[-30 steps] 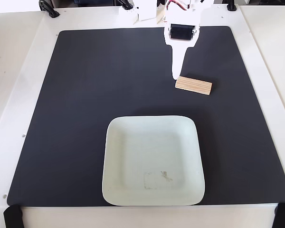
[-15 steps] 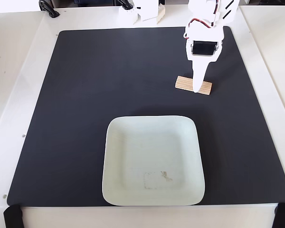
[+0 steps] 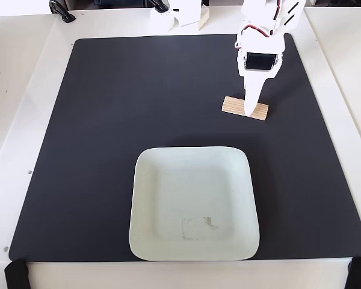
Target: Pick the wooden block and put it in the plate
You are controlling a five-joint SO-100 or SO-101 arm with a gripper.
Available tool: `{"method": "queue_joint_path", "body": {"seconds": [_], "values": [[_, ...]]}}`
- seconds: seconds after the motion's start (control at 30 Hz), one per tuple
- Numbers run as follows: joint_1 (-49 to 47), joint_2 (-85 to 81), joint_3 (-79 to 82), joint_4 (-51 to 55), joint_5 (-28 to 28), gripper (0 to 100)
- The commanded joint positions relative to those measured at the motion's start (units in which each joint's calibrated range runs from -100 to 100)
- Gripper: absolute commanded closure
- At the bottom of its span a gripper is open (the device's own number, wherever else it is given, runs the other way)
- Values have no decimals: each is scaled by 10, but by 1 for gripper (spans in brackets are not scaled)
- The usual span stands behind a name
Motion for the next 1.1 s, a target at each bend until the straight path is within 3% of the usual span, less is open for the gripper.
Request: {"method": "queue_joint_path", "body": {"seconds": [0.0, 0.6, 0.7, 0.8, 1.07], "values": [[-3, 11, -28, 0, -2, 73], [7, 67, -30, -38, -2, 74], [7, 67, -28, -39, -2, 82], [7, 67, -25, -40, -2, 99], [6, 57, -21, -39, 3, 99]]}}
